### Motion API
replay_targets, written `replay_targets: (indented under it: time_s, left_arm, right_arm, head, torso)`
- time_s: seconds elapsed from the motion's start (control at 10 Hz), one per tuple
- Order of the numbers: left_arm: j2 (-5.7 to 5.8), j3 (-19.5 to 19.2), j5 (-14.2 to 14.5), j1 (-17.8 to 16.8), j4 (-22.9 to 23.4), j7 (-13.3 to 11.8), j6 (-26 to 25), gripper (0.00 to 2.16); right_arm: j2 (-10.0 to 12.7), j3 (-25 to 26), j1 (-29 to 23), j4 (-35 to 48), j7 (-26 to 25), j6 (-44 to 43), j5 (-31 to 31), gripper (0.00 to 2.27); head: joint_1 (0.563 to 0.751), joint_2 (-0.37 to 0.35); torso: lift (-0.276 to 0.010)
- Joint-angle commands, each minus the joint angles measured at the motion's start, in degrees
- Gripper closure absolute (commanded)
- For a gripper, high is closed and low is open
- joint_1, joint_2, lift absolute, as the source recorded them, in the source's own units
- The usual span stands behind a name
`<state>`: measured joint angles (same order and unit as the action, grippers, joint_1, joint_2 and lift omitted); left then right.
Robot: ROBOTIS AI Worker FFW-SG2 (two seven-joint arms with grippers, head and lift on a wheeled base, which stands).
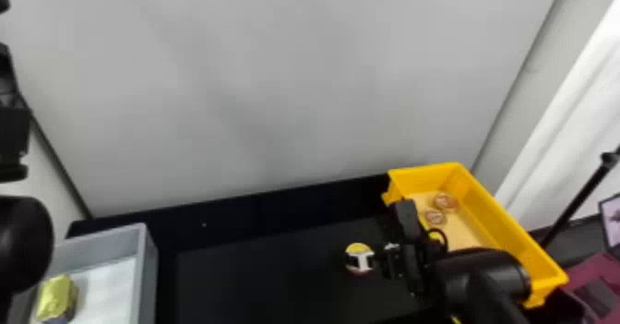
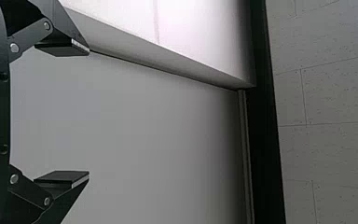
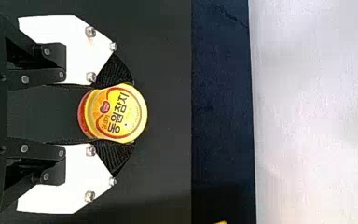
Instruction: Pick up the round yellow can and place it in the yellow rectangular box
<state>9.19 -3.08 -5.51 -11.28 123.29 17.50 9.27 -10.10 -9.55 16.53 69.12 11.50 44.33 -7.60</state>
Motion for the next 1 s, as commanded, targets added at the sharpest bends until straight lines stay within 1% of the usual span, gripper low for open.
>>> replay_targets:
  time_s: [0.0,0.1,0.2,0.3,0.5,0.7,0.9]
  left_arm:
    - [-0.05,-0.7,0.1,0.5,0.6,0.0,-0.4,0.31]
    - [-0.05,-0.9,0.1,0.6,0.9,0.0,-0.7,0.31]
    - [0.13,-0.8,0.1,0.6,1.0,0.0,-1.0,0.31]
    - [-0.05,-0.8,0.1,0.8,1.0,0.0,-1.1,0.31]
    - [-0.05,-0.9,0.2,1.3,1.0,0.0,-1.3,0.31]
    - [-0.05,-1.1,0.2,1.4,1.0,0.1,-1.3,0.31]
    - [0.04,-1.3,0.3,1.5,1.1,0.1,-1.3,0.31]
  right_arm:
    - [0.3,4.5,-4.8,18.1,-3.2,14.5,-1.0,0.77]
    - [0.3,6.8,-4.9,24.6,-3.9,20.3,-1.0,0.77]
    - [0.1,8.9,-4.7,29.5,-4.8,24.8,-1.0,0.77]
    - [-0.2,11.9,-4.3,33.6,-5.0,28.7,-1.1,0.77]
    - [-0.8,14.7,-3.1,38.6,-5.4,33.6,-1.1,0.77]
    - [-1.6,16.4,-2.3,43.5,-7.5,37.5,-1.1,0.77]
    - [-3.3,18.3,-1.7,45.7,-9.2,39.6,-1.1,0.77]
  head:
    - [0.632,-0.078]
    - [0.632,-0.078]
    - [0.632,-0.078]
    - [0.632,-0.078]
    - [0.632,-0.078]
    - [0.632,-0.078]
    - [0.632,-0.078]
  torso:
    - [0.000]
    - [0.000]
    - [0.000]
    - [0.000]
    - [0.000]
    - [0.000]
    - [0.000]
